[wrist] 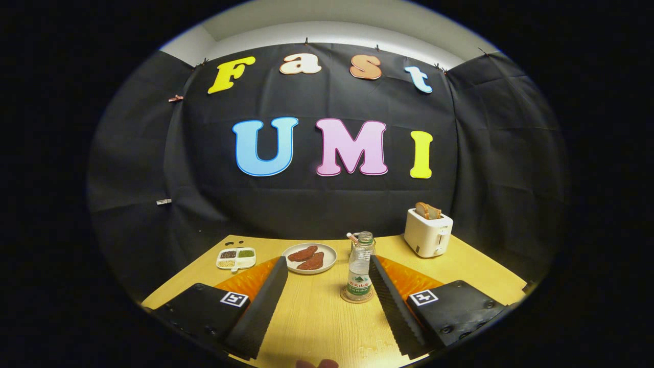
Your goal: Take the bottle from table, then pour the juice into the cup, finally place the bottle on the coaster
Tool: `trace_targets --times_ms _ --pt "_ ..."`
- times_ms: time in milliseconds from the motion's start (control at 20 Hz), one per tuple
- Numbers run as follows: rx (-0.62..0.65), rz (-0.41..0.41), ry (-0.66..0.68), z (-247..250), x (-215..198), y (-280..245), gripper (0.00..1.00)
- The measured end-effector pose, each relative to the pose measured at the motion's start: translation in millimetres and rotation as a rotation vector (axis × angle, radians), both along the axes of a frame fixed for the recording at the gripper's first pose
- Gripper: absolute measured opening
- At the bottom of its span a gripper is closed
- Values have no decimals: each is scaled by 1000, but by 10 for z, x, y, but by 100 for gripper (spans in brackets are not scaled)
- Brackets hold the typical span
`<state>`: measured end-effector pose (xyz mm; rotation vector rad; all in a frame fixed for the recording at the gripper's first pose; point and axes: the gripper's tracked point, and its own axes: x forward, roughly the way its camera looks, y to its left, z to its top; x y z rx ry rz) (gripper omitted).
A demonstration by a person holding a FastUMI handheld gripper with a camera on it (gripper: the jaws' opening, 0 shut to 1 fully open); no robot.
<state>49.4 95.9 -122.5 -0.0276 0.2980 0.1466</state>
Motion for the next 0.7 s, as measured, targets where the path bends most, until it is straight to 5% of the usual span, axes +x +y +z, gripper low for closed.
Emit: trace_targets --times_ms 700 --pt "63 75 -15 329 -217 -147 98"
